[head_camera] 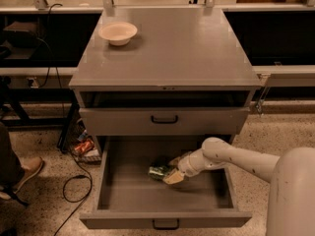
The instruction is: Pick green can from middle drawer and place on counter
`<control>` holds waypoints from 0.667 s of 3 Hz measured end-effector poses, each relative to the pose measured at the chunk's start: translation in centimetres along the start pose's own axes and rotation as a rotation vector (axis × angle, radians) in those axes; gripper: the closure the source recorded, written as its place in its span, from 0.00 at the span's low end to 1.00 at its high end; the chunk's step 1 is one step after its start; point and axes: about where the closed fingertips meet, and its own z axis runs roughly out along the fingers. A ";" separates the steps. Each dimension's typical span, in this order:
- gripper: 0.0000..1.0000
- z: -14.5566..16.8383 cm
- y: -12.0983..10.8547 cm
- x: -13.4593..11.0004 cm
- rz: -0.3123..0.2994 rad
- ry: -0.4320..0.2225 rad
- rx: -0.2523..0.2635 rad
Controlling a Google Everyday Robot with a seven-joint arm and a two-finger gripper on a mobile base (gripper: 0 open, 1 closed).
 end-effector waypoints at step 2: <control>1.00 -2.3 1.6 -1.7 -0.026 -0.099 -0.012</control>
Offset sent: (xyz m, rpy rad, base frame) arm -0.0261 -0.0156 0.0676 0.1973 -0.0986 0.0203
